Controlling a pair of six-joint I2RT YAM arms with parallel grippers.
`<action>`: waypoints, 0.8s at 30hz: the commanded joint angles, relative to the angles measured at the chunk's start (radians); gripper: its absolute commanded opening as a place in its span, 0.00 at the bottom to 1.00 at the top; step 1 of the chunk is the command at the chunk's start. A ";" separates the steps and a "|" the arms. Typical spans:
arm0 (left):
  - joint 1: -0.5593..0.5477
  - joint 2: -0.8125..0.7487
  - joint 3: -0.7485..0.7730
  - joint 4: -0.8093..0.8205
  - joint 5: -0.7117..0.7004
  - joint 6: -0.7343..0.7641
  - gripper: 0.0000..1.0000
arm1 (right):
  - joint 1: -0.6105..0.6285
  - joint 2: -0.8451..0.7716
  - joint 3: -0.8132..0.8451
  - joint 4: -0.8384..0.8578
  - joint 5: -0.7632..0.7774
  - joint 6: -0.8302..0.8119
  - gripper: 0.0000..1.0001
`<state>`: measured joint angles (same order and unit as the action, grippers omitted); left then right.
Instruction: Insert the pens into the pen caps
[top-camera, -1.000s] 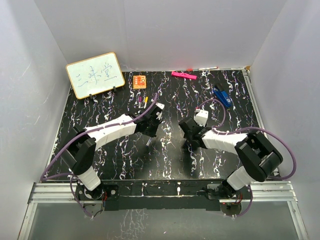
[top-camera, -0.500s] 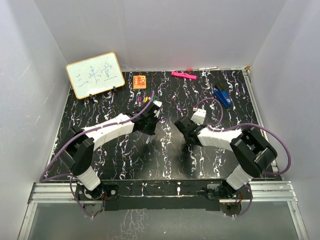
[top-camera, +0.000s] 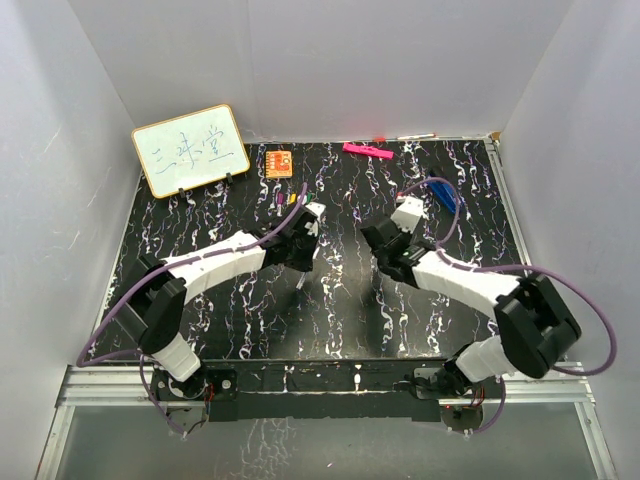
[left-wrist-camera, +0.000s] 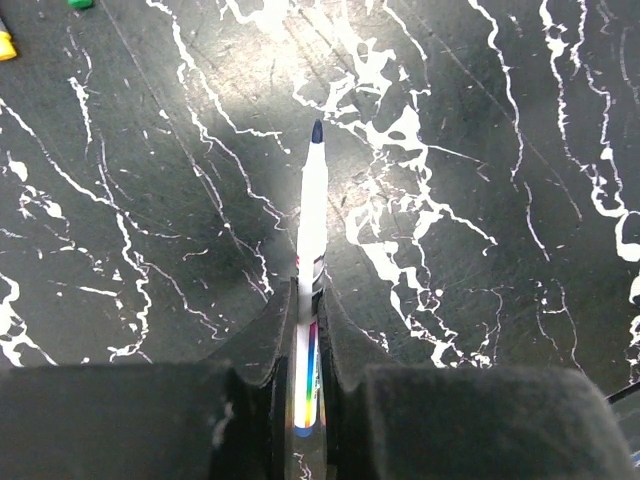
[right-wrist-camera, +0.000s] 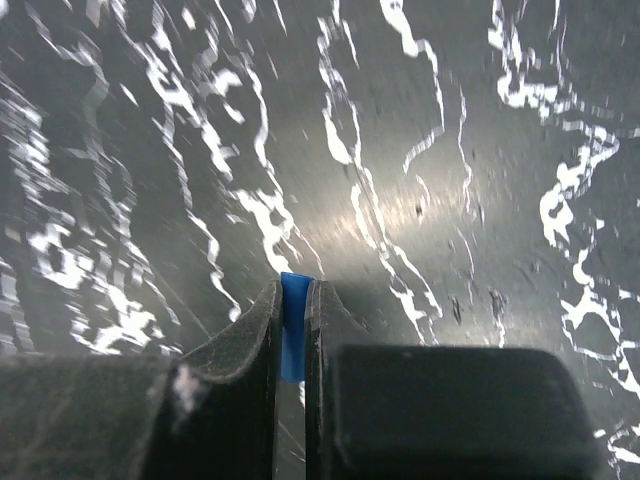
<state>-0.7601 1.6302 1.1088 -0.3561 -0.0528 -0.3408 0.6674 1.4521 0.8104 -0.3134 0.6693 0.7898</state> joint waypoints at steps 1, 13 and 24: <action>0.007 -0.070 -0.026 0.104 0.075 -0.012 0.00 | -0.044 -0.138 0.005 0.240 0.048 -0.096 0.00; 0.000 -0.115 -0.161 0.634 0.416 -0.104 0.00 | -0.115 -0.487 -0.405 0.992 -0.227 -0.244 0.00; -0.039 -0.094 -0.180 0.825 0.494 -0.178 0.00 | -0.115 -0.472 -0.453 1.161 -0.372 -0.259 0.00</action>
<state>-0.7837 1.5635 0.9302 0.3664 0.3866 -0.4892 0.5526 0.9680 0.3492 0.7193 0.3668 0.5507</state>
